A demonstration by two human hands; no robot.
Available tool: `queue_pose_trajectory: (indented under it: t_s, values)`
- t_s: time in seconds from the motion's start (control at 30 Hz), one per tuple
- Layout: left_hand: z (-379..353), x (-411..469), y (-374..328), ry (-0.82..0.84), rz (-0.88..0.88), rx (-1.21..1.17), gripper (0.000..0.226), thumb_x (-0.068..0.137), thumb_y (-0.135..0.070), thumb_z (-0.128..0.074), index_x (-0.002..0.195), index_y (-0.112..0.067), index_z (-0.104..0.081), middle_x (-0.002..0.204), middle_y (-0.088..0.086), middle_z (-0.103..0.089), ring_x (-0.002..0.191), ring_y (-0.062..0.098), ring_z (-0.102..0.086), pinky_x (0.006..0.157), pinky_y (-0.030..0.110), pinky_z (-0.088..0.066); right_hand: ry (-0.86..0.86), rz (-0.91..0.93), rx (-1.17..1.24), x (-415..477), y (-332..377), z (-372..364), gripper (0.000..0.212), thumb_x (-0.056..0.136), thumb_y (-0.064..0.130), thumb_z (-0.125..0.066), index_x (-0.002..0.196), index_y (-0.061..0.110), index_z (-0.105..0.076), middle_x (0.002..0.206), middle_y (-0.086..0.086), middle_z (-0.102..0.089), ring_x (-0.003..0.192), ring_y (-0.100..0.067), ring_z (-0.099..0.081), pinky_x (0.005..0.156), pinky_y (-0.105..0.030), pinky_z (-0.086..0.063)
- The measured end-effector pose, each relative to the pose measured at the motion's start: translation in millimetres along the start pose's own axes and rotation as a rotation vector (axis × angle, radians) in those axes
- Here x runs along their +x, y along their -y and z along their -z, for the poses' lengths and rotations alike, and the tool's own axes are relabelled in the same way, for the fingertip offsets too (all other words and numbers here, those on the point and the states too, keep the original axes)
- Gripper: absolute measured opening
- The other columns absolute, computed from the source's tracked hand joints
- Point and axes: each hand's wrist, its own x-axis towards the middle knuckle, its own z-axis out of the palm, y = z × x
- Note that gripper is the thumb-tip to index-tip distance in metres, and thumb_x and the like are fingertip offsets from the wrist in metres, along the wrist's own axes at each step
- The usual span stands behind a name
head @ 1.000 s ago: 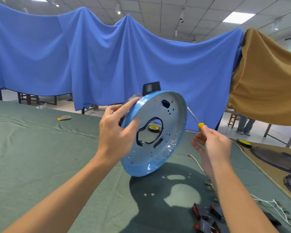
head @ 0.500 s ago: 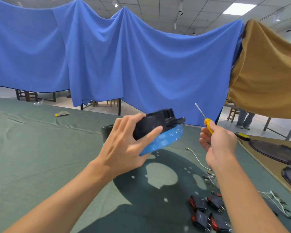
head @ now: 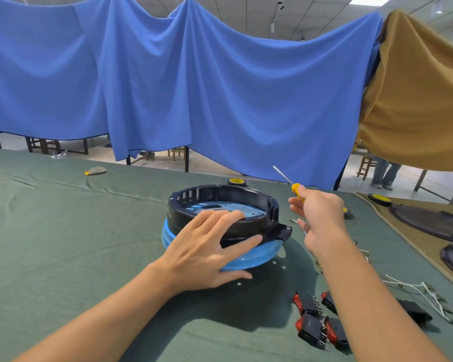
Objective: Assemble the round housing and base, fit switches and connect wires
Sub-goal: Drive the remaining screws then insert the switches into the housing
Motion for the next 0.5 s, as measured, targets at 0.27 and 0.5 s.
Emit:
queue_pose_trajectory:
  t_s: [0.27,0.5]
  values:
    - [-1,-5,-6,0.067,-0.011,-0.028,0.049,0.092,-0.062,-0.054,0.123,-0.027,-0.068,0.125,0.015,-0.062,0.105,0.029,-0.059,0.086,0.038,-0.045,0.049,-0.063,-0.052,-7,-12,-12,0.017,0.092,0.019,-0.062,0.077,0.011,-0.061,0.07,-0.004,-0.066,0.084,-0.023,-0.064,0.086,-0.047,-0.045]
    - [-5,-8,-6,0.041,-0.011,-0.053,0.029,0.097,-0.038,-0.058,0.122,-0.03,-0.069,0.122,0.011,-0.063,0.096,0.027,-0.059,0.078,0.037,-0.047,0.1,-0.161,-0.069,-6,-25,1,0.011,0.091,0.017,-0.065,0.084,0.009,-0.064,0.072,-0.006,-0.069,0.079,-0.021,-0.067,0.071,-0.039,-0.046]
